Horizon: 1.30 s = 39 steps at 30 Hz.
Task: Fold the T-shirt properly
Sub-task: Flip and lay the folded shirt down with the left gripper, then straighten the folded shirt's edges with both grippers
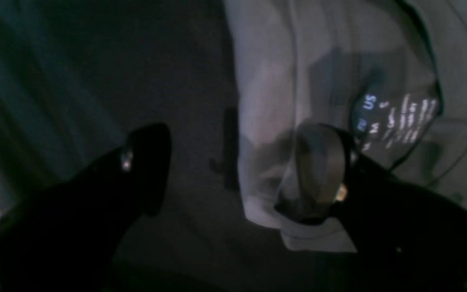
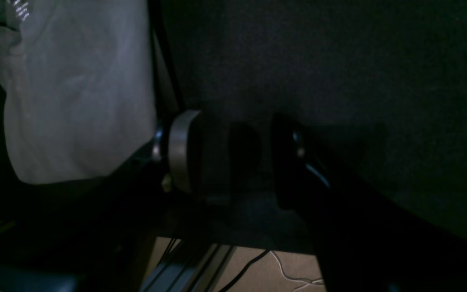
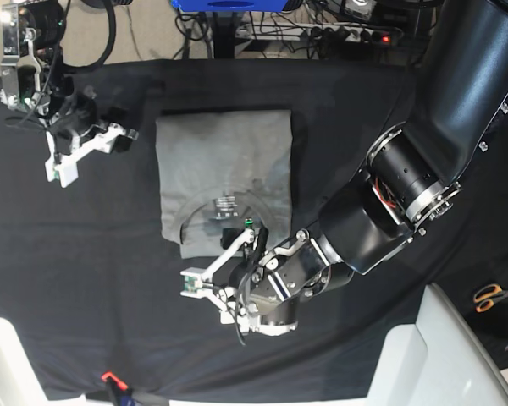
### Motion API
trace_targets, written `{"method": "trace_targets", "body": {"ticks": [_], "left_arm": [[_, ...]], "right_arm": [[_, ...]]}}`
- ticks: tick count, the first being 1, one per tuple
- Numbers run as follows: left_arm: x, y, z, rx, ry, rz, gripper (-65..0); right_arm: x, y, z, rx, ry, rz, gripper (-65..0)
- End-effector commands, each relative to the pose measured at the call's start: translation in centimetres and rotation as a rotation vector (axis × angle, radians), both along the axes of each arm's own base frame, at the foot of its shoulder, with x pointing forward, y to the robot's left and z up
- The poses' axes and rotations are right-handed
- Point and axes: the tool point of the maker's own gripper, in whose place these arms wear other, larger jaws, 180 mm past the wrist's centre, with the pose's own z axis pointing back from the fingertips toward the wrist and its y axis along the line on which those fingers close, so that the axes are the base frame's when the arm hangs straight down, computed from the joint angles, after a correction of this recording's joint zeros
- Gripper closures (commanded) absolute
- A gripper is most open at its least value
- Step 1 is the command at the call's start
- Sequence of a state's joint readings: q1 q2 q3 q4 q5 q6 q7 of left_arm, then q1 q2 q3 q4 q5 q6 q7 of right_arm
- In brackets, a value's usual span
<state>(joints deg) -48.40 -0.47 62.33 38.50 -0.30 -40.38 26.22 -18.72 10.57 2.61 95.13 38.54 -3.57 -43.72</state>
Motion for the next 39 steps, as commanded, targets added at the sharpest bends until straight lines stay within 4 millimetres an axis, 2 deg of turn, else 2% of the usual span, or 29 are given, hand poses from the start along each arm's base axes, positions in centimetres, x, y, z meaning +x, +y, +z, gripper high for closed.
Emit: {"method": "trace_targets", "body": {"ticks": [1,3,4,5,6,7,8,10,12,13,16,20,24,27,30,33,35,36,39], "left_arm": [[1.9,-1.0,2.5,-0.033,-0.054,-0.004,-45.1],[2.2,-1.3,3.3,-0.064,-0.055,0.022,-44.8],[2.7,-1.7,4.5,-0.098,-0.062,0.052,-44.6],[3.1,-1.4,5.6,-0.125,-0.067,0.097,-43.6],[3.3,-0.3,6.4,-0.145,-0.072,0.148,-39.7],[3.4,-0.1,7.9,-0.173,-0.100,0.162,-33.4],[3.0,0.2,9.0,-0.198,-0.125,0.171,-24.0],[0.9,1.1,10.0,-0.227,-0.165,0.182,0.0],[-2.0,1.4,10.5,-0.262,-0.182,0.189,0.0],[-3.4,1.6,10.5,-0.276,-0.184,0.199,0.0],[-8.3,2.6,8.3,-0.300,-0.143,0.234,0.0],[-13.3,2.6,5.5,-0.343,-0.045,0.273,0.0],[-15.7,3.5,3.6,-0.368,0.028,0.340,0.0],[-16.5,4.3,2.9,-0.384,0.050,0.379,0.0],[-16.6,5.5,2.2,-0.371,0.056,0.420,0.0],[-15.4,8.7,2.3,-0.365,0.030,0.523,0.0],[-14.5,12.1,2.5,-0.350,-0.007,0.625,0.0],[-13.9,14.2,2.7,-0.340,-0.031,0.678,0.0],[-14.2,21.3,2.1,-0.281,-0.058,0.856,0.0]], "right_arm": [[0.8,0.0,0.9,0.001,-0.040,0.011,-26.4],[0.3,0.1,0.9,0.000,-0.036,0.016,-26.4],[0.4,0.3,1.4,0.001,-0.050,0.022,-26.4],[0.4,0.4,1.8,0.001,-0.061,0.026,-26.4],[0.3,0.6,2.4,0.001,-0.075,0.033,-26.4],[0.4,0.8,3.0,0.001,-0.094,0.038,-26.4],[0.5,1.0,3.6,0.002,-0.112,0.044,-26.3],[0.5,1.4,4.9,0.001,-0.147,0.065,-26.3],[0.7,2.1,6.0,0.008,-0.191,0.115,-23.9],[0.7,2.6,6.4,0.013,-0.212,0.156,-20.1],[0.7,4.2,7.1,0.034,-0.272,0.284,-1.2],[0.7,6.8,6.9,0.075,-0.290,0.386,-0.8],[0.5,8.8,4.6,0.114,-0.228,0.437,-0.2],[0.3,10.3,3.5,0.142,-0.198,0.460,-0.2],[0.4,10.7,2.8,0.155,-0.179,0.453,-0.2],[0.4,10.8,2.9,0.157,-0.180,0.456,-0.2],[0.5,11.1,3.0,0.164,-0.182,0.454,-0.2],[0.4,11.6,3.0,0.178,-0.182,0.450,-0.2],[1.0,12.1,3.2,0.188,-0.193,0.445,-0.2]]}}
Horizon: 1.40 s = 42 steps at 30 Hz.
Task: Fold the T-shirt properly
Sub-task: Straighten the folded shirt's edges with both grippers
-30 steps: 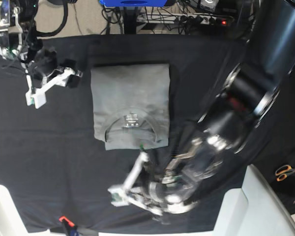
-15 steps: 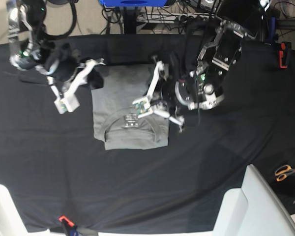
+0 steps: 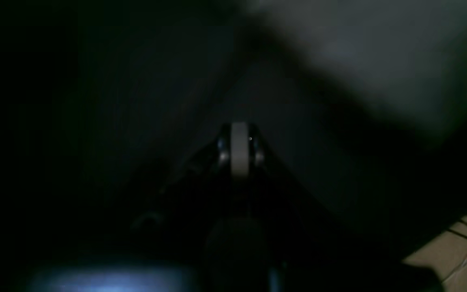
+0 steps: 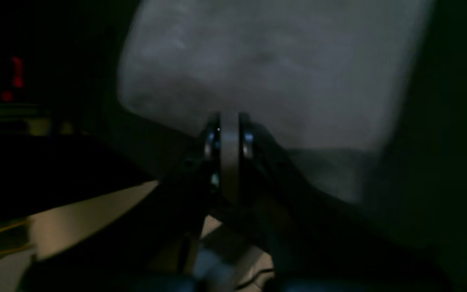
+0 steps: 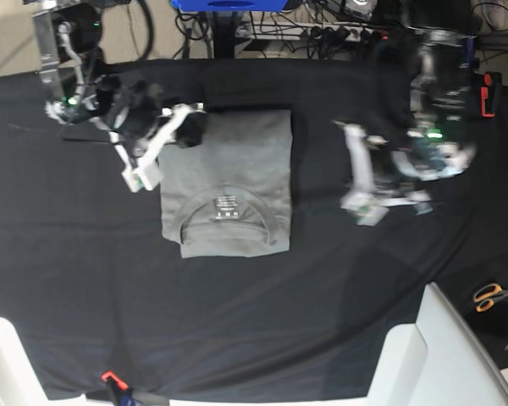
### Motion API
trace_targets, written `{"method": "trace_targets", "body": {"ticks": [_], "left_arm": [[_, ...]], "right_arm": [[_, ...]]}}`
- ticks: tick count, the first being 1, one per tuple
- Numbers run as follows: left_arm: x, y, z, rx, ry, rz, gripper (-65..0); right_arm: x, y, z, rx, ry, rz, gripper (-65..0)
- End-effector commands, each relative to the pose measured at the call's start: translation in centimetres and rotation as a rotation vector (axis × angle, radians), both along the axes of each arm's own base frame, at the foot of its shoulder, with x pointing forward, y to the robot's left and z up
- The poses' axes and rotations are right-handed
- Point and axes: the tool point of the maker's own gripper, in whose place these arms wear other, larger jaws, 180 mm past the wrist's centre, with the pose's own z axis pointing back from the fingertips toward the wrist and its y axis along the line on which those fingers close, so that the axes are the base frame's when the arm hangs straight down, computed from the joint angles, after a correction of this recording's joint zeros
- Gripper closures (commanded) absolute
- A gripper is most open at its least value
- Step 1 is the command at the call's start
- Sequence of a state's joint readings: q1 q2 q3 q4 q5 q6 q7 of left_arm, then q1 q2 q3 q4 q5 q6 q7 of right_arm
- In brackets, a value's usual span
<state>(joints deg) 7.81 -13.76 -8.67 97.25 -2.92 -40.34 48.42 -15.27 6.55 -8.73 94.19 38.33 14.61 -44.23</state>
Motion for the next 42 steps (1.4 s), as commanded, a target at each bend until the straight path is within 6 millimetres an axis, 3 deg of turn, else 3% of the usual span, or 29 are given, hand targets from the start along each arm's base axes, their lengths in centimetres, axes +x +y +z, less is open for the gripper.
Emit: {"method": "trace_targets", "body": {"ticks": [1,3,6,11,15,21,23,26,29,31,36,39,42], "left_arm": [[0.2,2.8,0.4,0.038,-0.011,0.050,0.0],[-1.0,6.6,0.0,0.055,-0.004,0.130,0.0],[-3.2,9.9,-0.4,0.050,-0.015,0.185,0.0],[-6.7,12.0,-0.8,0.025,-0.030,0.228,0.0],[-7.6,12.8,-0.8,0.031,-0.027,0.256,0.0],[-8.2,12.7,-1.1,0.033,-0.010,0.254,0.0],[-8.2,12.7,-1.1,0.033,-0.010,0.254,0.0],[-8.3,12.7,-1.1,0.033,-0.009,0.255,0.0],[-8.2,12.6,-1.1,0.032,-0.009,0.251,0.0],[-8.2,12.5,-1.2,0.028,-0.009,0.249,0.0],[-8.2,12.0,-1.1,0.014,-0.014,0.245,0.0],[-6.8,9.0,0.8,-0.078,-0.086,0.238,0.0],[-6.9,5.7,1.6,-0.056,-0.033,0.190,0.0]], "right_arm": [[1.3,0.0,1.1,0.016,-0.047,-0.005,-0.2],[1.5,0.0,1.0,0.017,-0.046,-0.007,-0.2],[1.6,-0.2,0.2,0.011,-0.025,-0.011,-0.2],[1.6,-0.8,-1.5,0.001,0.021,-0.027,-0.2],[1.5,-1.6,-3.0,-0.006,0.034,-0.063,-0.2],[0.5,-2.5,-5.8,-0.025,0.106,-0.092,0.0],[0.5,-2.5,-5.8,-0.025,0.106,-0.092,0.0],[1.0,-1.6,-3.6,-0.008,0.042,-0.068,0.0],[1.2,-0.4,0.3,0.014,-0.050,-0.028,0.0],[1.0,0.4,2.0,0.013,-0.060,0.018,0.0],[0.8,1.7,2.6,0.033,-0.047,0.038,0.0],[1.0,0.9,2.4,0.018,-0.049,0.029,0.0],[1.4,-1.8,2.1,-0.033,-0.052,0.003,0.0]]}}
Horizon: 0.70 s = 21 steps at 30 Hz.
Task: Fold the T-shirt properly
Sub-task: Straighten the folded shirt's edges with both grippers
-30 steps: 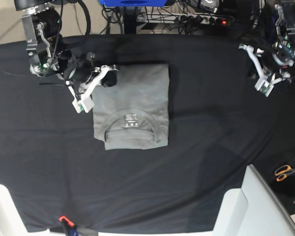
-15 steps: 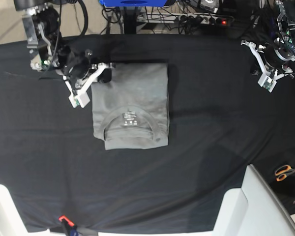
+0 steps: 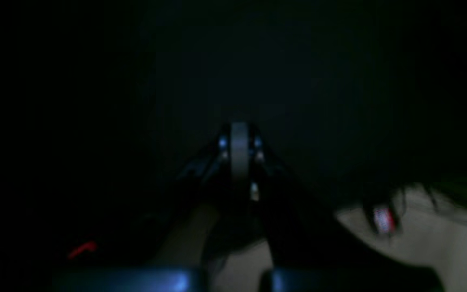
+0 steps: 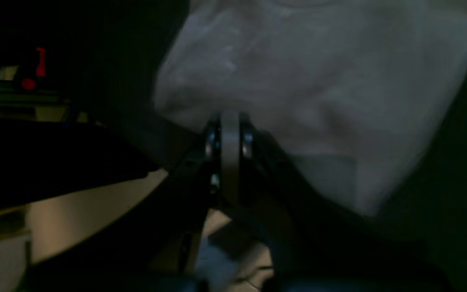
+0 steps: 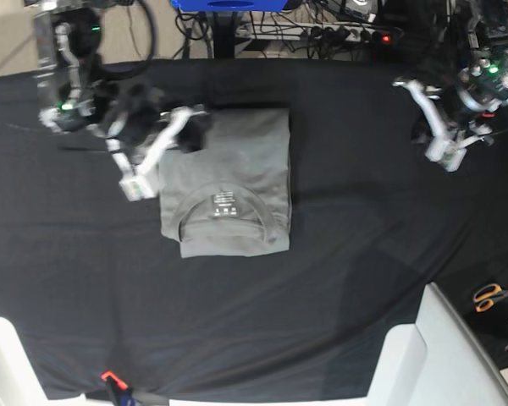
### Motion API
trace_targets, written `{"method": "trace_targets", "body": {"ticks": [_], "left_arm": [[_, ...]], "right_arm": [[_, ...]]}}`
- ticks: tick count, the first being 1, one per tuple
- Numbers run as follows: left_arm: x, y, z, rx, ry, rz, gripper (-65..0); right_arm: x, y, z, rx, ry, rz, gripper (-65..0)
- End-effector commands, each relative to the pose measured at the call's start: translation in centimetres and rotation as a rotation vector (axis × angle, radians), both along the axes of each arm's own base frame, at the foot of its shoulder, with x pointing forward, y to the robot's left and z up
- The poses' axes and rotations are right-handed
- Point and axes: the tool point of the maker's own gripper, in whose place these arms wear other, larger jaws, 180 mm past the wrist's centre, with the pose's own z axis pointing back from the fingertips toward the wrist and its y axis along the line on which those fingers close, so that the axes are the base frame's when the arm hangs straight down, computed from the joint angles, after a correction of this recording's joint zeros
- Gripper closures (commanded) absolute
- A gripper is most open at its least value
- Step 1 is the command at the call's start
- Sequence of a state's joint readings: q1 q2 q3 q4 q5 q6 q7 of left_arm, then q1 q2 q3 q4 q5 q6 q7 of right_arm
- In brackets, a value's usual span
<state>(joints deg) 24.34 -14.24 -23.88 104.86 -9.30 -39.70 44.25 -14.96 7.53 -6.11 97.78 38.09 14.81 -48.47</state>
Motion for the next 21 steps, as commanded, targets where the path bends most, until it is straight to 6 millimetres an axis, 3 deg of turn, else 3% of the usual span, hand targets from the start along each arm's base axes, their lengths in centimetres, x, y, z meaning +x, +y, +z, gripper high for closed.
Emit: {"method": "trace_targets", "body": {"ticks": [1,6,8,11,16,21], "left_arm": [[0.8,-1.1,1.2,-0.002,-0.029,-0.018,0.0],[1.9,-7.8,1.5,-0.089,-0.029,-0.097,0.0],[1.9,-10.9,1.3,-0.129,-0.021,-0.149,0.0],[2.5,-13.8,1.4,-0.163,-0.029,-0.200,0.0],[3.9,-17.5,2.1,-0.200,-0.053,-0.277,0.0],[4.4,-19.0,-0.1,-0.215,0.007,-0.287,0.0]], "right_arm": [[1.1,-0.7,0.9,0.003,-0.040,-0.020,0.0],[1.5,-5.2,-0.7,-0.035,0.006,-0.148,0.0],[1.3,-6.4,-1.5,-0.046,0.032,-0.182,0.0],[0.9,-7.7,-2.2,-0.070,0.050,-0.189,0.0],[0.8,-8.1,-2.4,-0.076,0.056,-0.197,0.0],[0.2,-8.1,-2.7,-0.078,0.068,-0.198,0.0]]}}
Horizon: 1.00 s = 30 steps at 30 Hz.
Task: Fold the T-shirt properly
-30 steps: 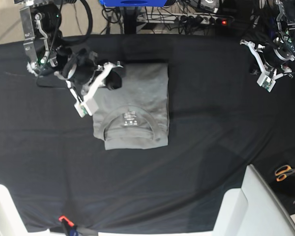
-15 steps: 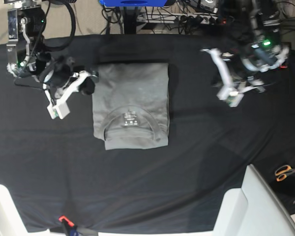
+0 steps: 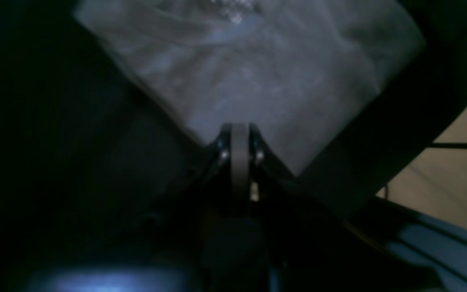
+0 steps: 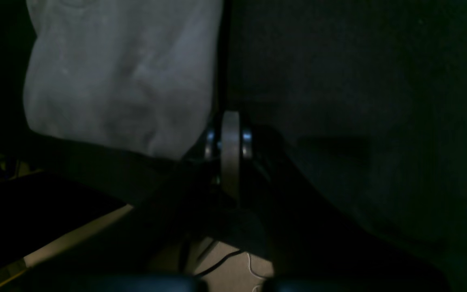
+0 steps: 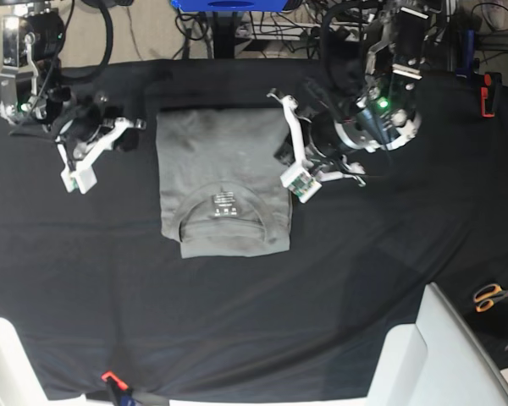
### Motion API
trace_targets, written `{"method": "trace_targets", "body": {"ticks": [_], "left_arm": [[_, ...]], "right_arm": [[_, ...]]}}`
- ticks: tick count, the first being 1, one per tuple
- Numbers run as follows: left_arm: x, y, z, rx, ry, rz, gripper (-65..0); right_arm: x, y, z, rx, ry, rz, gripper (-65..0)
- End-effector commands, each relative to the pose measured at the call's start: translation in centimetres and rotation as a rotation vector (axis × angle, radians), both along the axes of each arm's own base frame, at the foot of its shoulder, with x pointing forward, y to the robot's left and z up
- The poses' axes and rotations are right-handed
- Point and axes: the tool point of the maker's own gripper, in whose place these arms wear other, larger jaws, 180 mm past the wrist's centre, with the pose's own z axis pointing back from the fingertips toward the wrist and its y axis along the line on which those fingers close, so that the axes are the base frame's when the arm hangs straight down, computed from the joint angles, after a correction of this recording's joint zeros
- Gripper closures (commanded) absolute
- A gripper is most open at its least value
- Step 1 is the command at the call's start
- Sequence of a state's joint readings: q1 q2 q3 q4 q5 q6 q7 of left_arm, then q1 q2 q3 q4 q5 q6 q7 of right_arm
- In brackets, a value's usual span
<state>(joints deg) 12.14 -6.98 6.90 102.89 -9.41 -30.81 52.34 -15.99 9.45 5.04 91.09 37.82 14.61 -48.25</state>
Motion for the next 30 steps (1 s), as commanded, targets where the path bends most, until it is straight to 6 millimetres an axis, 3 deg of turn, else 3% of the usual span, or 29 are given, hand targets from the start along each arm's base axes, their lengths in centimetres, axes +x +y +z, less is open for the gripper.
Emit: {"method": "trace_targets", "body": {"ticks": [1,11,16,19,22,24,26,30], "left_arm": [[0.7,-0.4,0.5,-0.018,-0.020,-0.003,0.0],[-0.6,-0.4,-4.3,-0.049,0.092,0.018,0.0],[-2.1,0.8,-6.9,-0.010,0.142,0.024,0.0],[-2.2,1.3,-7.3,0.012,0.133,0.020,0.0],[-1.3,1.5,-6.3,0.009,0.098,0.027,0.0],[-0.2,1.3,-4.6,0.003,0.040,0.020,0.0],[0.9,2.2,-2.4,0.034,-0.013,0.024,0.0],[1.2,4.5,1.4,0.072,-0.103,0.078,0.0]], "right_arm": [[0.6,0.0,0.7,0.010,-0.033,0.002,0.0],[0.6,0.1,0.7,0.013,-0.031,0.001,0.0],[0.6,0.1,0.7,0.014,-0.032,0.001,0.0],[0.6,0.1,0.7,0.016,-0.032,0.001,0.0],[0.6,0.2,0.8,0.016,-0.033,0.002,0.0],[0.6,0.3,0.9,0.017,-0.035,0.006,0.0],[0.0,0.3,0.9,0.017,-0.032,0.006,0.0],[-1.0,0.8,3.3,0.006,-0.114,0.017,0.0]]}}
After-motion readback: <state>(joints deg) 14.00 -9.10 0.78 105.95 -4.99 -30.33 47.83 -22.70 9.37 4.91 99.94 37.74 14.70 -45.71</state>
